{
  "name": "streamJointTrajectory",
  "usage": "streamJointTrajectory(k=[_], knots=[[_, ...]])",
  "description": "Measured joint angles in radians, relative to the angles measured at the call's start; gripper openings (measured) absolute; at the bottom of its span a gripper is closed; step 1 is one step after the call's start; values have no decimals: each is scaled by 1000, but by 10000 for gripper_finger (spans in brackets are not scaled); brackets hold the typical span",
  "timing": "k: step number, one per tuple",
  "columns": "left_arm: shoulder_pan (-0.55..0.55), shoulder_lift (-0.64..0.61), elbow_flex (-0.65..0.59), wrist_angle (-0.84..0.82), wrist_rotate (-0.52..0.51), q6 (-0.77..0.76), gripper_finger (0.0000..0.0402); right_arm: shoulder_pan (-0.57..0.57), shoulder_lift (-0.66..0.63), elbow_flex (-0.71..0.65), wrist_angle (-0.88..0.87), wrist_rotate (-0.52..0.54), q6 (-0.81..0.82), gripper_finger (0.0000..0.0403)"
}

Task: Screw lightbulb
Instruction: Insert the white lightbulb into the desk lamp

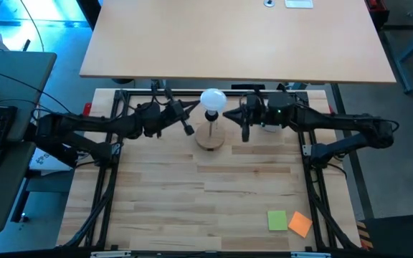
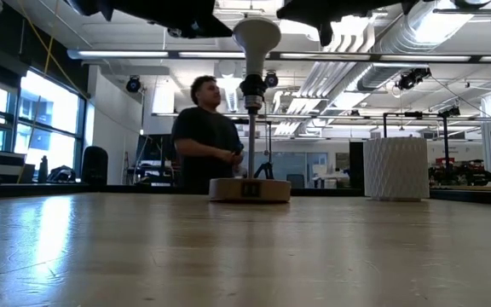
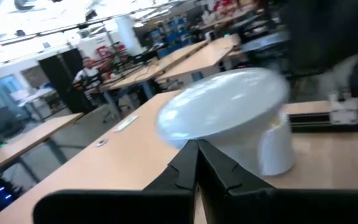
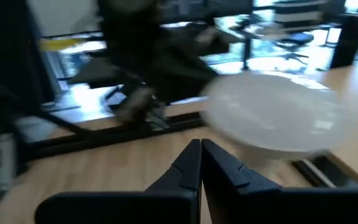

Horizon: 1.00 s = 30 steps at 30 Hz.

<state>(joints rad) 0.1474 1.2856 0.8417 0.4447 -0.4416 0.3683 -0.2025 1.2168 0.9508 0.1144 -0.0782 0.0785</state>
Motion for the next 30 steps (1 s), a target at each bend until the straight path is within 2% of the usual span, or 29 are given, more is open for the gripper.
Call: streamJointTrajectory(k=[4,7,13,15,18,22,24,30], knots=[[35,1,0,-24,-2,-7,0,43,-4,0,-3,-27,-27,7],[35,-8,0,-58,-33,-6,0,55,-17,0,-36,-5,-31,7],[-22,-47,0,-82,-94,11,0,23,-25,0,-103,250,-4,7],[-45,-58,0,-72,-87,10,0,0,-20,0,-91,288,1,7],[-69,-58,0,-53,-56,17,0,-37,-4,0,-43,277,0,7],[-77,-48,0,-49,-33,12,0,-56,17,0,23,172,-5,7],[-66,-40,0,-47,-43,11,0,-49,24,0,37,128,-7,7],[-6,-22,0,-49,-35,1,0,20,25,0,52,87,29,7]])
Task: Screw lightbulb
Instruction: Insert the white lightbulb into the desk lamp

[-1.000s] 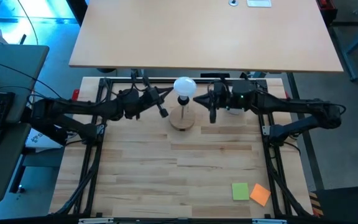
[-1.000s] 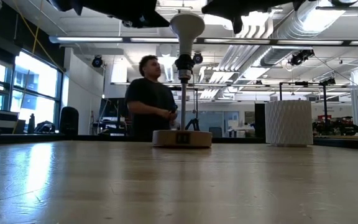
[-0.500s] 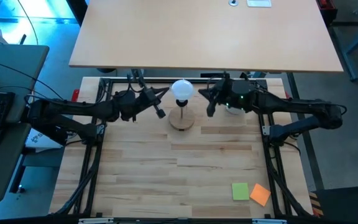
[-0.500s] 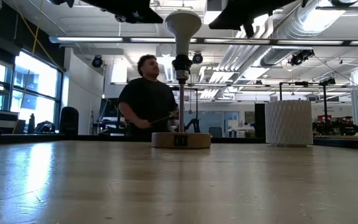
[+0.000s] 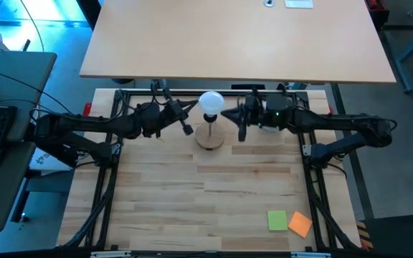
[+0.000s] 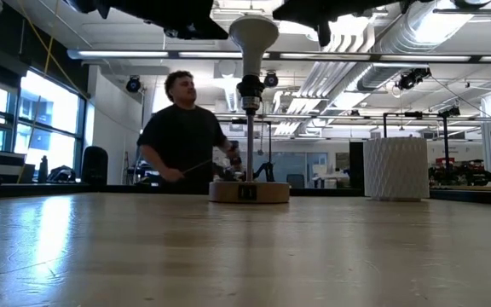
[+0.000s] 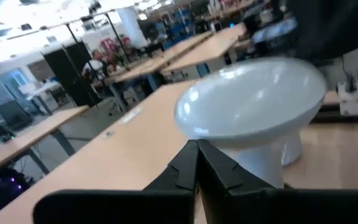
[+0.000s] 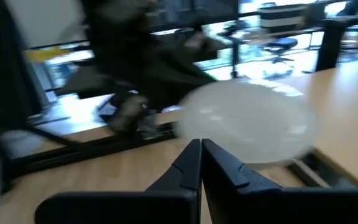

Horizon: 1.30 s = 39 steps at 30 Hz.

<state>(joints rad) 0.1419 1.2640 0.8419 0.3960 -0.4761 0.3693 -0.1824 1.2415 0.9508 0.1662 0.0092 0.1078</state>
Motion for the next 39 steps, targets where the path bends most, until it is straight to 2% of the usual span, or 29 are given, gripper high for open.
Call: streamJointTrajectory(k=[4,7,9,13,15,17,24,33,36,39], knots=[[31,-3,-1,-10,-8,0,0,50,0,0,0,-22,-27,7],[34,-9,-1,-25,-49,7,0,71,-13,0,-22,4,-53,7],[21,-21,-1,-34,-56,8,0,72,-27,0,-50,64,-56,7],[-22,-40,-1,-31,-57,9,0,37,-33,0,-95,278,-38,7],[-45,-41,-1,-23,-57,9,0,8,-29,0,-72,325,-29,7],[-62,-40,-1,-6,-57,9,0,-25,-16,0,-31,295,-26,7],[-36,-6,-1,22,-67,3,0,-65,20,0,19,61,24,7],[50,36,0,19,-31,-1,0,66,23,0,17,-93,-19,7],[47,31,0,-7,-61,0,0,87,12,0,-12,-46,-37,7],[18,2,0,-31,-102,11,0,84,-15,1,-52,120,-40,7]])
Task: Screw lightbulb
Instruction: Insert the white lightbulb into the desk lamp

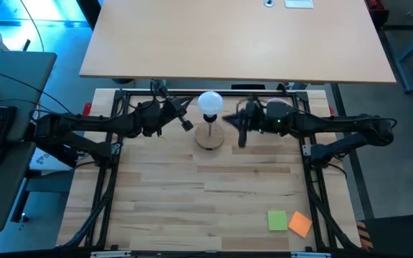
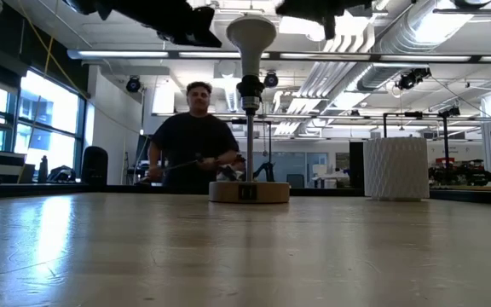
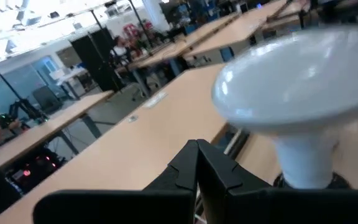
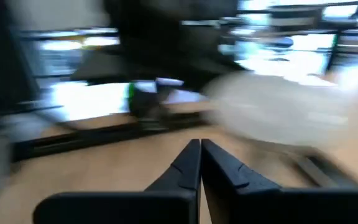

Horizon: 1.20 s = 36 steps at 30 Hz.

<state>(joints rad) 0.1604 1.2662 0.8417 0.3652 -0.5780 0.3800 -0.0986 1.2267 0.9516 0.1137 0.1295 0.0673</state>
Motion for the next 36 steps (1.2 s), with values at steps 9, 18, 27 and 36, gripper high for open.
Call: streamJointTrajectory(k=[9,18,27,36], knots=[[-116,-59,0,1,-45,33,0,-107,-1,0,-106,243,-23,7],[-140,-54,0,2,15,-59,0,-269,2,0,-66,-43,-100,7],[-75,-12,0,35,18,-62,0,-230,5,0,1,-259,-67,7],[26,8,0,16,10,-33,0,-84,3,0,-5,-340,-122,7]])
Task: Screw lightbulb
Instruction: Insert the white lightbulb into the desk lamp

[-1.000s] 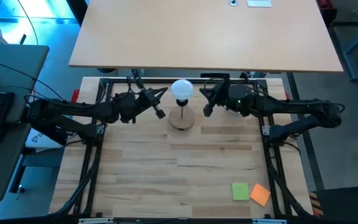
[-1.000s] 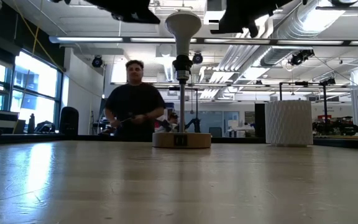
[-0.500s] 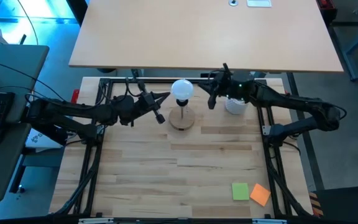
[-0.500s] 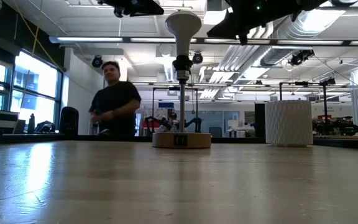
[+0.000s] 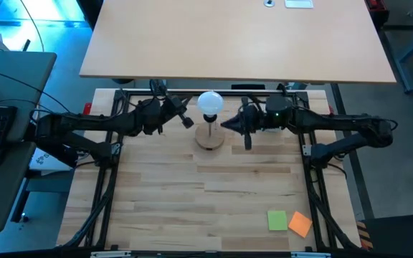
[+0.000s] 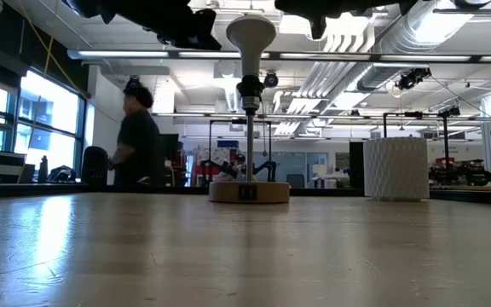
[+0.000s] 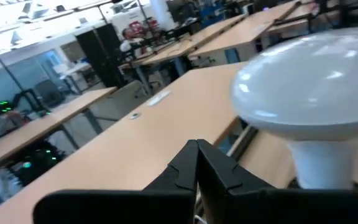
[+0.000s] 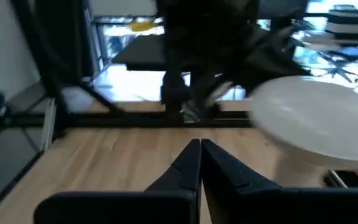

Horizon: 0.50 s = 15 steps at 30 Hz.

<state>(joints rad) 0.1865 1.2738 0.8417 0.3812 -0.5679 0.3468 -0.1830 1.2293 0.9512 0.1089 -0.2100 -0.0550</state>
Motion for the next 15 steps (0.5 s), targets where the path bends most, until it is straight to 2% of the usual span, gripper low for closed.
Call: streamJointTrajectory(k=[2,7,9,10,14,15], knots=[[-1,-14,0,-5,-5,3,0,12,-8,-1,0,65,-14,7],[-57,-31,0,-9,41,4,0,-24,-28,0,0,468,20,7],[-82,-30,0,-11,71,-2,0,-52,-23,0,4,547,31,7],[-92,-27,0,-8,82,-5,0,-67,-14,0,23,532,32,7],[-103,-8,0,13,83,-17,0,-109,31,-1,71,301,77,7],[-98,-5,-2,14,73,-19,0,-114,36,-1,76,271,79,7]])
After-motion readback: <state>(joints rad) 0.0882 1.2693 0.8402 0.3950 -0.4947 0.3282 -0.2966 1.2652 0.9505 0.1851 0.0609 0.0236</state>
